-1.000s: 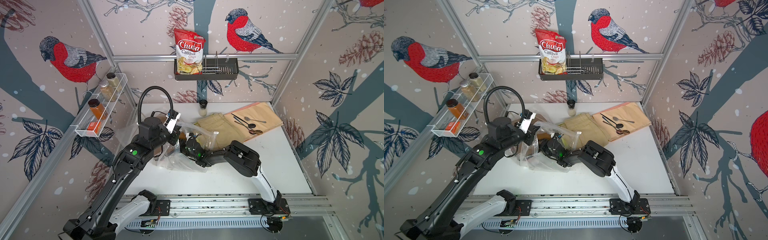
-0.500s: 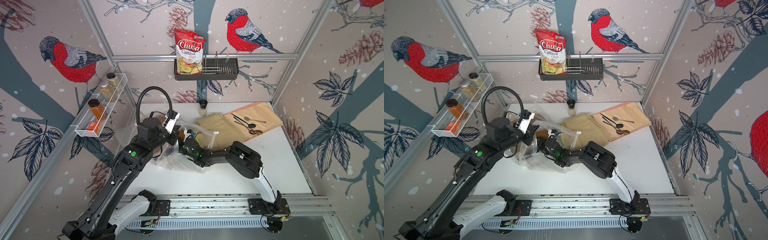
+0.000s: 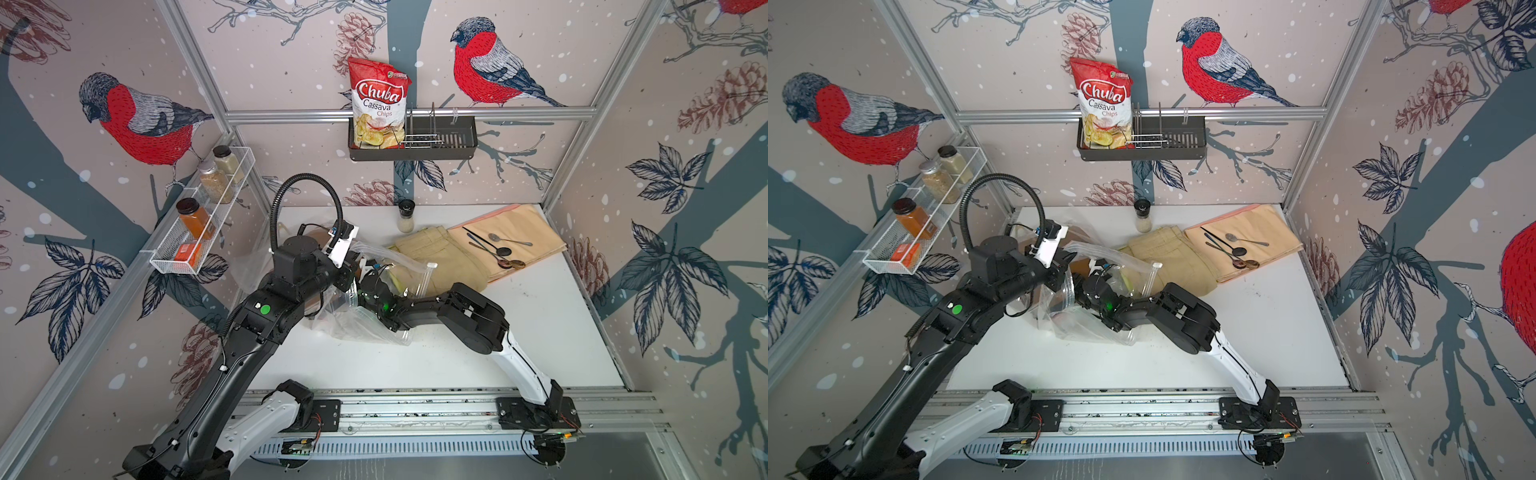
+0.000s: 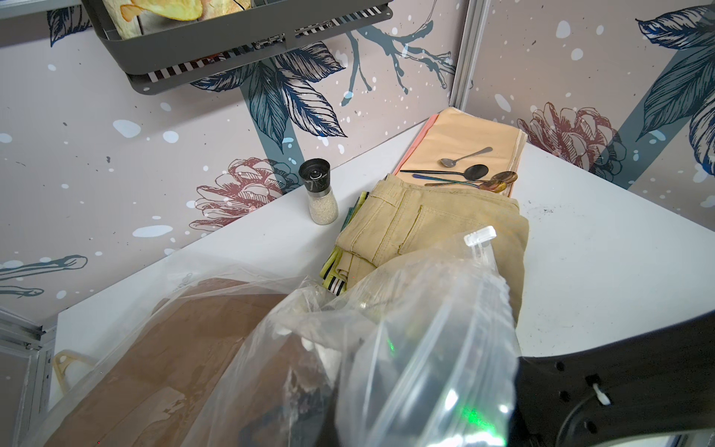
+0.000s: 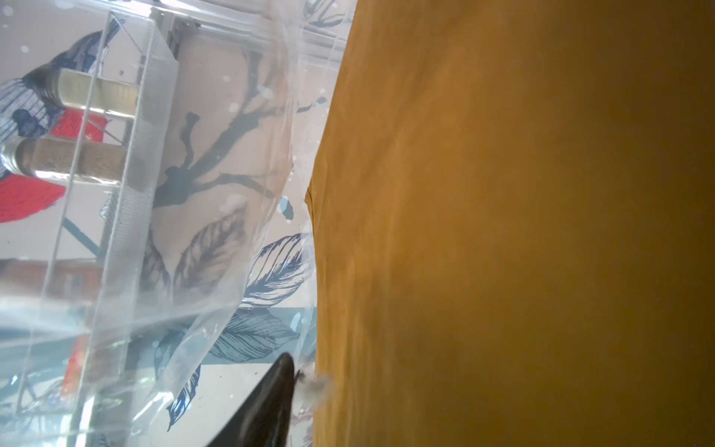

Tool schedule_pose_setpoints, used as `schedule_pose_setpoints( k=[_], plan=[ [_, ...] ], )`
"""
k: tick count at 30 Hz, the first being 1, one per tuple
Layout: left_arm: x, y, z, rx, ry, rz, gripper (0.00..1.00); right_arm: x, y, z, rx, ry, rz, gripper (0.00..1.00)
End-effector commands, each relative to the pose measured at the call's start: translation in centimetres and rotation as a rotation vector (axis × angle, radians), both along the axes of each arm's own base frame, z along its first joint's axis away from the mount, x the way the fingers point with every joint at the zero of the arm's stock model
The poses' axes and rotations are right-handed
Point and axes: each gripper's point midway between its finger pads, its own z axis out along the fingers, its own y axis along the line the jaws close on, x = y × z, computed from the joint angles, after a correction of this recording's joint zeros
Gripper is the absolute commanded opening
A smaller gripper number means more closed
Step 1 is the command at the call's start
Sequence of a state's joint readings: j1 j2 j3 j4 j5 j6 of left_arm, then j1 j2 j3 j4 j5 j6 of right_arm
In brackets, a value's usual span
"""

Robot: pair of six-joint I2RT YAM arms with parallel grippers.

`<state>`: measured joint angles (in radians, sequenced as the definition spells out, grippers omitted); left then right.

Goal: Take the trousers out of the vacuum bag
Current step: Take out the trousers from the vacuum bag.

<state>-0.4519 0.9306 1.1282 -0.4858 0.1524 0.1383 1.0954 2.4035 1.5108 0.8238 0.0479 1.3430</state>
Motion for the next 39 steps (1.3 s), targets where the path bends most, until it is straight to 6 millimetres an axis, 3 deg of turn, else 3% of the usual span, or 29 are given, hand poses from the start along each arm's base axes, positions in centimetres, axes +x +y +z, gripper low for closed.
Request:
schedule_pose_setpoints(
  k=[1,8,13,25,39],
  plan=[
    [0.0,0.1,0.2,0.007,-0.011,0.0,0.0,0.5,0.4,0.1,0.014,0.001,-0.01,0.57],
    [-0.1,0.1,0.0,0.006,-0.012,0.002,0.0,1.5,0.9,1.3,0.019,-0.045,-0.047,0.56],
    [-0.2,0.2,0.0,-0.004,-0.013,0.004,0.0,3.1,1.2,0.5,0.008,-0.044,-0.068,0.54],
    [-0.4,0.9,0.0,0.006,-0.021,0.032,0.0,3.2,1.1,1.0,-0.041,-0.072,-0.046,0.01],
    [0.4,1.1,-0.5,0.008,-0.023,0.065,0.0,1.3,0.6,5.4,-0.181,-0.174,-0.046,0.0]
  ],
)
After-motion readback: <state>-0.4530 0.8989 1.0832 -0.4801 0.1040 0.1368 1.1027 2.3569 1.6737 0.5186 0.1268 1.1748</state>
